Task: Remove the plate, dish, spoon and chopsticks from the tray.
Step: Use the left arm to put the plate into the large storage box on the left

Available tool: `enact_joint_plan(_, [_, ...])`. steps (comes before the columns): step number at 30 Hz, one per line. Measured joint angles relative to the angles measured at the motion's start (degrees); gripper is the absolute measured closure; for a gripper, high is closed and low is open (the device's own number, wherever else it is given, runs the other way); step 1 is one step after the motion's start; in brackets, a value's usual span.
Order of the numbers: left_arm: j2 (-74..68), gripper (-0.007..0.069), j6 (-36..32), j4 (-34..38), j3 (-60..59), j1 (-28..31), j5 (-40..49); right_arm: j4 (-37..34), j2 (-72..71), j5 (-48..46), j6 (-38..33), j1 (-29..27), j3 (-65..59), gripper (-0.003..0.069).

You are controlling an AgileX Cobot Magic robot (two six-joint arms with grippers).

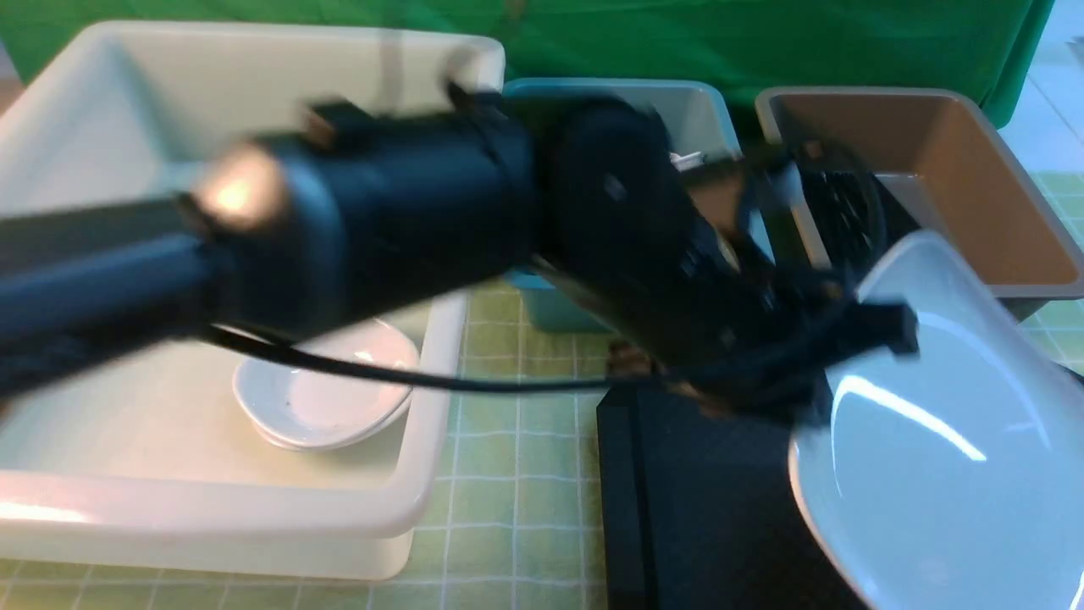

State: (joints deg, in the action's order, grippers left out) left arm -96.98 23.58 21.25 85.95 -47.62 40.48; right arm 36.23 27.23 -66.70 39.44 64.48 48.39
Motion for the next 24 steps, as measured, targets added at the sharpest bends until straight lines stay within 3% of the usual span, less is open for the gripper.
enact_joint_plan(3, [4.0,0.0613,-0.5,0.0,0.0,2.9,0.6,0.0,0.0,0.0,0.0,0.0,0.0,0.0595])
enact_joint_plan(11, [16.5,0.0613,-2.2,-1.0,0.0,22.6,6.7,0.0,0.0,0.0,0.0,0.0,0.0,0.0595])
enact_joint_plan(15, [21.4,0.0613,-5.5,0.1,0.0,43.8,12.2,0.0,0.0,0.0,0.0,0.0,0.0,0.0592])
enact_joint_plan(17, [21.8,0.0613,-6.2,0.5,0.0,48.6,13.0,0.0,0.0,0.0,0.0,0.0,0.0,0.0592])
enact_joint_plan(20, [21.5,0.0613,-10.6,2.9,0.0,63.8,15.9,0.0,0.0,0.0,0.0,0.0,0.0,0.0589])
enact_joint_plan(24, [18.9,0.0613,-15.2,5.3,0.0,72.8,18.0,0.0,0.0,0.0,0.0,0.0,0.0,0.0589])
